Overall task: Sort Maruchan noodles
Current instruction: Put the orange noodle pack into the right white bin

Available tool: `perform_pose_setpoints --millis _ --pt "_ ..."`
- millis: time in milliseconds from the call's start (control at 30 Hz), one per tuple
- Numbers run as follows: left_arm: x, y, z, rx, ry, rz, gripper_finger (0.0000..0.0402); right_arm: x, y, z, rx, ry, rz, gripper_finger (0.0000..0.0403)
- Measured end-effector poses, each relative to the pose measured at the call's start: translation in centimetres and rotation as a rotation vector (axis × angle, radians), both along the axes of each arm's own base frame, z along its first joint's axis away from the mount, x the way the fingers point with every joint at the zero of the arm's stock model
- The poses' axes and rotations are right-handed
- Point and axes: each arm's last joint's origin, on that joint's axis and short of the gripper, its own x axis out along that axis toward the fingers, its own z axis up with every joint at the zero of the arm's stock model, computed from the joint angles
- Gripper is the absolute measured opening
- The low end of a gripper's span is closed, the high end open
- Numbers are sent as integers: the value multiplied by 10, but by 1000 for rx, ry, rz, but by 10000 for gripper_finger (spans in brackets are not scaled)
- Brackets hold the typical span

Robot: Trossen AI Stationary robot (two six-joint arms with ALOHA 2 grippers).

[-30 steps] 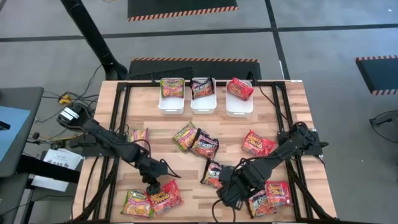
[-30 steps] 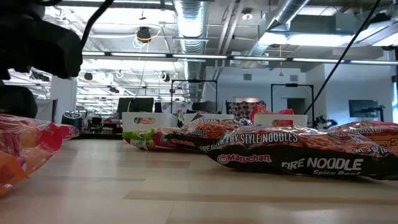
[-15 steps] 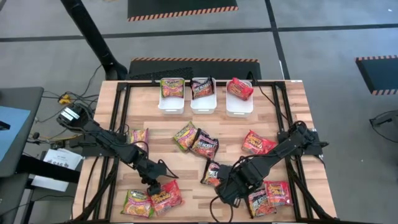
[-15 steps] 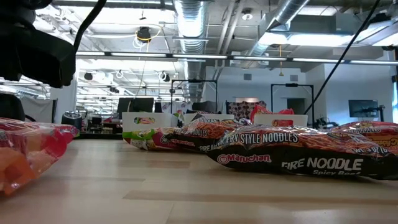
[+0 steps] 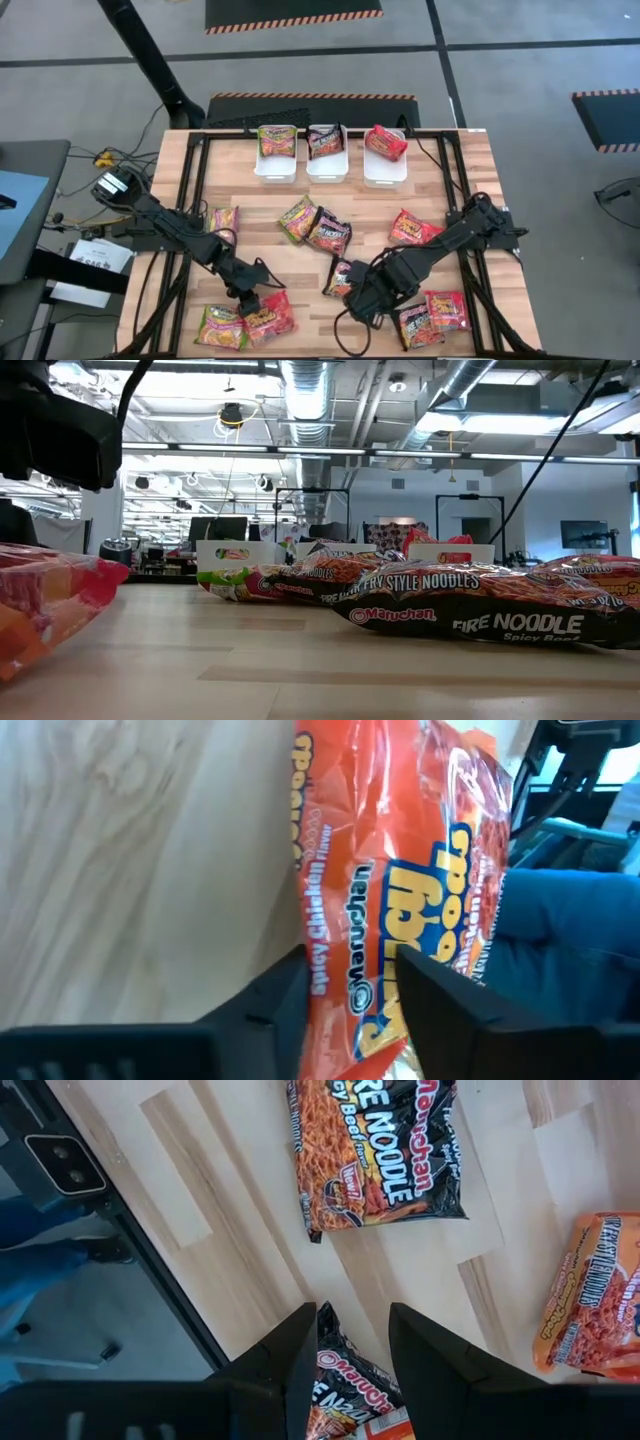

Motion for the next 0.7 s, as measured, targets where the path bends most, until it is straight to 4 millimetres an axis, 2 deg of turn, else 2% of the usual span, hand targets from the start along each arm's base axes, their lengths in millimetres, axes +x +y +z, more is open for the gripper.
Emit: perform_pose_setpoints --millis 300,700 --pt "1 1 0 32 -33 -5 8 1 -3 0 -21 -1 -7 152" --pt "14 17 4 9 -109 -49 0 8 -15 0 -33 -5 -22 117"
